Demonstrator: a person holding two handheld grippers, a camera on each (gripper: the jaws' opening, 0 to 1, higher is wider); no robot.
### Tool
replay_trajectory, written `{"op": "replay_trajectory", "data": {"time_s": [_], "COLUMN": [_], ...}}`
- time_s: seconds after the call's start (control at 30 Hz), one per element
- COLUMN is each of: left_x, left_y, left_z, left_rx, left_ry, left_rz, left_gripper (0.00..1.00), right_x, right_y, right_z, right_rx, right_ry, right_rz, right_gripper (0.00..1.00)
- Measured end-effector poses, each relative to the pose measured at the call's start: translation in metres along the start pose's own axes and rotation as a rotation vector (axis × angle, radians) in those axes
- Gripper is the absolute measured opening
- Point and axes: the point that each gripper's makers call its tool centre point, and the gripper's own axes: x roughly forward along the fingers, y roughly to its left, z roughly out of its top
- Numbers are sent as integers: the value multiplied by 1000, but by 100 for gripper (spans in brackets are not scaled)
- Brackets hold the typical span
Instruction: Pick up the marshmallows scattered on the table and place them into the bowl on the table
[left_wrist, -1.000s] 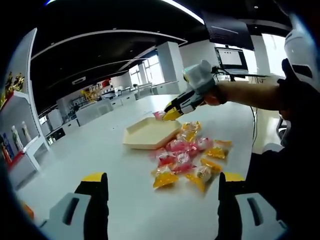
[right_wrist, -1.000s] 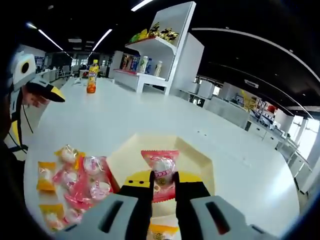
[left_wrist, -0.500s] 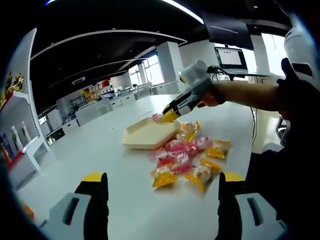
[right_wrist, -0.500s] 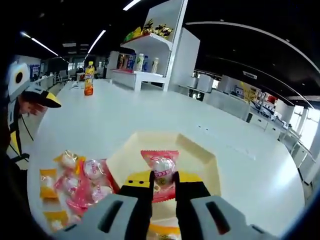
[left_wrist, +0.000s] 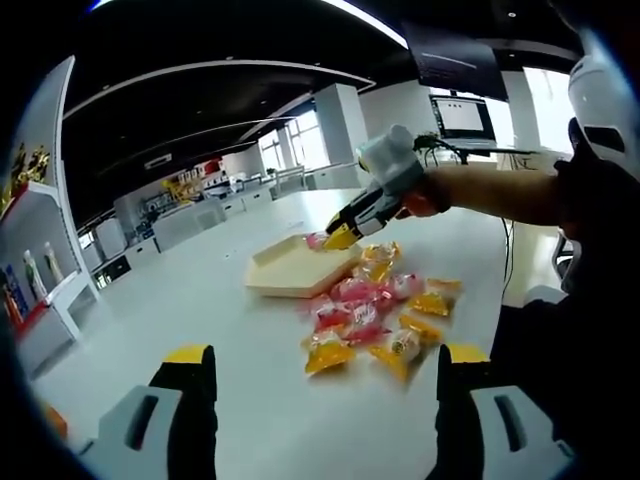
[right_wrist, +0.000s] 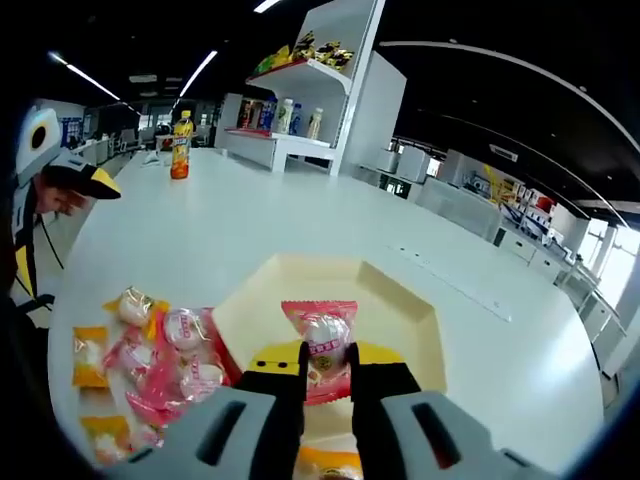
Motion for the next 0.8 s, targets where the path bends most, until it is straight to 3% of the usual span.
{"op": "replay_trajectory", "data": {"time_s": [0.8], "left_x": [0], "left_y": [0], "left_z": [-2], "left_rx": [-2], "left_ry": [5], "left_rz": [1], "left_gripper": [91], "right_x": [1], "right_y": [-2], "right_z": [-7], "right_rx": [32], "right_ry": [-2], "right_rz": [-10], "right_gripper": [16]}}
